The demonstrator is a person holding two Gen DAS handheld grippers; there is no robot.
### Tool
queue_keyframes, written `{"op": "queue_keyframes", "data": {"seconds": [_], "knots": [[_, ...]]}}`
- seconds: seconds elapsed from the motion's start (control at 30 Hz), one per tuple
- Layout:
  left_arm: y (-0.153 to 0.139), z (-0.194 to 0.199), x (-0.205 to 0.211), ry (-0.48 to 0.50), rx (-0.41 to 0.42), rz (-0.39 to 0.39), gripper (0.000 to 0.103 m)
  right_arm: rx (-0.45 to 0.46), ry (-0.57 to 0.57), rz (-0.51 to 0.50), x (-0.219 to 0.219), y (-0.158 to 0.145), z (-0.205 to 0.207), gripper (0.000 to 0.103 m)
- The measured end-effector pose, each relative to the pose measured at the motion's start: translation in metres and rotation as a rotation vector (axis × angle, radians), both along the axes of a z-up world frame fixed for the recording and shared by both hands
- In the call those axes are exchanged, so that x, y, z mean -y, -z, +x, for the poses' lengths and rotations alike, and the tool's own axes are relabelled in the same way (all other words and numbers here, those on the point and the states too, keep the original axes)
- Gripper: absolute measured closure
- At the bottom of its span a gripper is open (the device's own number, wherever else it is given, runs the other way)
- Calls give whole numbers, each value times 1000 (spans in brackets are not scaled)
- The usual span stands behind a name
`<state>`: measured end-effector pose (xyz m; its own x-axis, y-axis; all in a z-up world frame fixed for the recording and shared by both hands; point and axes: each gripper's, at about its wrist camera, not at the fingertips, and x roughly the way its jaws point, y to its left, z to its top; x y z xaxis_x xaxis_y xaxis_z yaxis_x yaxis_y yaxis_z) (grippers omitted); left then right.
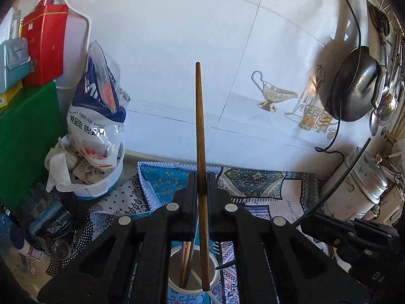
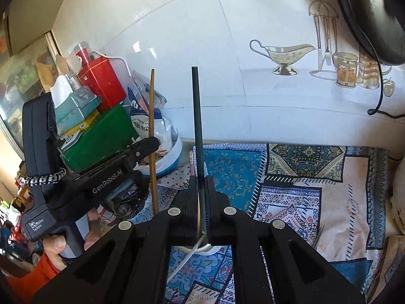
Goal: Organize utensils
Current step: 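Lower the chopsticks into the white cup and open both grippers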
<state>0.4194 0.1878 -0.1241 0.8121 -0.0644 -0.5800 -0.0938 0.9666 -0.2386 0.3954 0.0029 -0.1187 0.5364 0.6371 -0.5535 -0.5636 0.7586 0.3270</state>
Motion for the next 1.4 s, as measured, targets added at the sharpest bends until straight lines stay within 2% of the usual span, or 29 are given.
{"op": "queue_keyframes", "data": {"seconds": [0.17,0.43,0.7,1.0,1.4], "knots": [[31,14,-4,19,-45,-12,98,-47,-1,-26,-13,17,6,98],[71,22,-2,11,-79,34,98,-113,-1,-98,-30,45,15,98],[98,23,-5,15,-171,54,98,-189,-25,-155,-46,67,25,98],[92,17,-3,2,-227,100,98,-198,-74,-185,-55,65,22,98],[44,-12,12,13,-184,99,98,-155,-34,-180,-25,48,14,94]]}}
